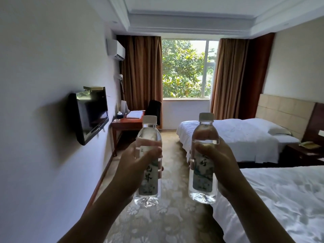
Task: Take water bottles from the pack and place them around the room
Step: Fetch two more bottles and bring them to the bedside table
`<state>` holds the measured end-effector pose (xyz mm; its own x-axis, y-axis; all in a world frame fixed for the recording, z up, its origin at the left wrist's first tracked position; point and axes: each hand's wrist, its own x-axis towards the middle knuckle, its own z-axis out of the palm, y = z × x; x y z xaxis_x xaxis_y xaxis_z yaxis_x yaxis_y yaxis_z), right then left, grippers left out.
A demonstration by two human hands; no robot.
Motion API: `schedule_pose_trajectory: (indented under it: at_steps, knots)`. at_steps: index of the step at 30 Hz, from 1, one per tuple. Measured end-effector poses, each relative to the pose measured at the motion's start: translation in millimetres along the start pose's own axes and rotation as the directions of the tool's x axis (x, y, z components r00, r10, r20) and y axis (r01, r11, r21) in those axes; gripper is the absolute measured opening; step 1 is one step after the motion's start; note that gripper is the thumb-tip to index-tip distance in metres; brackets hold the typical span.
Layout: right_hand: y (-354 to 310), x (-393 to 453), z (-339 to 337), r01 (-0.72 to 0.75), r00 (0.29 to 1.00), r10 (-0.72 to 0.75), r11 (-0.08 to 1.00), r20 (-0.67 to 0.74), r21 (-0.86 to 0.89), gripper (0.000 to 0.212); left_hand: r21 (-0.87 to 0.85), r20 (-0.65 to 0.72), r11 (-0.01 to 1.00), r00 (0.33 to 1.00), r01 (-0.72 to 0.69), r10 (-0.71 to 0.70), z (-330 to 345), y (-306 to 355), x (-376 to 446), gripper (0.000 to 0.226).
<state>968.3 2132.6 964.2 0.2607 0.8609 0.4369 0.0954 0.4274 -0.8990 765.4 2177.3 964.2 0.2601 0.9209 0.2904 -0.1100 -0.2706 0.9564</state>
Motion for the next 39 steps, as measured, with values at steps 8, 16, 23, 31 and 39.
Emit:
schedule_pose_trajectory:
  at_steps: [8, 16, 23, 31, 39]
  knots:
    - [105.1, 165.5, -18.9, 0.031, 0.998, -0.034, 0.997, 0.044, 0.07, 0.041, 0.029, -0.056, 1.0, 0.998, -0.001, 0.003, 12.8, -73.8, 175.5, 0.036]
    - [182.0, 360.4, -38.4, 0.058, 0.996, -0.061, 0.997, 0.064, 0.05, 0.033, 0.038, -0.093, 0.999, 0.995, -0.021, 0.024, 30.0, -121.2, 365.1, 0.036]
    - [249.1, 491.9, -29.7, 0.037, 0.996, -0.043, 0.997, 0.083, 0.074, 0.029, 0.052, -0.085, 0.998, 0.995, -0.038, 0.042, 21.4, -170.7, 510.4, 0.037]
    - [350.0, 663.1, -0.6, 0.047, 0.994, -0.05, 0.998, 0.092, 0.035, 0.048, 0.019, -0.066, 0.998, 0.996, -0.064, 0.065, -15.1, -244.1, 700.3, 0.038]
    - [411.5, 826.7, 18.1, 0.034, 0.998, -0.037, 0.998, 0.057, 0.045, 0.053, -0.015, -0.005, 0.996, 0.996, -0.085, 0.085, -34.1, -279.8, 886.0, 0.042]
